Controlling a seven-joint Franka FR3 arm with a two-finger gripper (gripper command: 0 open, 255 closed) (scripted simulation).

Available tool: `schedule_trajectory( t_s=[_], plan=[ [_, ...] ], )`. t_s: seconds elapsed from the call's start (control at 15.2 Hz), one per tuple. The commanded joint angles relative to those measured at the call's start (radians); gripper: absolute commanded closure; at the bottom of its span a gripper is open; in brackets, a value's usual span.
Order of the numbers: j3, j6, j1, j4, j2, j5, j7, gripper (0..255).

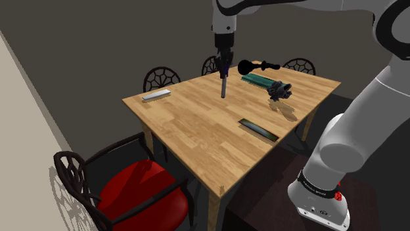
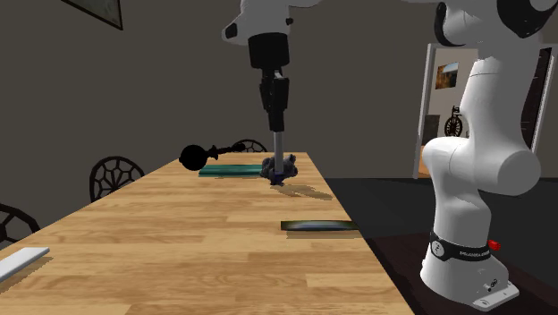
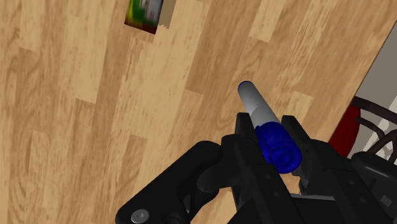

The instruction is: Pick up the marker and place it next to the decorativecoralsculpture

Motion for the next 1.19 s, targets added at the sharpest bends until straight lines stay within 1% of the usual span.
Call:
schedule_trajectory(
  t_s=[0.0, 0.33, 0.59, 1.12],
  plan=[
    [-0.027, -0.001, -0.019, -0.005, -0.006, -0.009, -0.046, 255],
    [-0.1, 0.002, -0.07, 0.0, -0.002, -0.035, -0.166, 255],
    [-0.157, 0.005, -0.111, 0.024, 0.021, -0.053, -0.263, 255],
    [-0.27, 0.005, -0.195, 0.129, 0.116, -0.067, -0.46, 255]
  ],
)
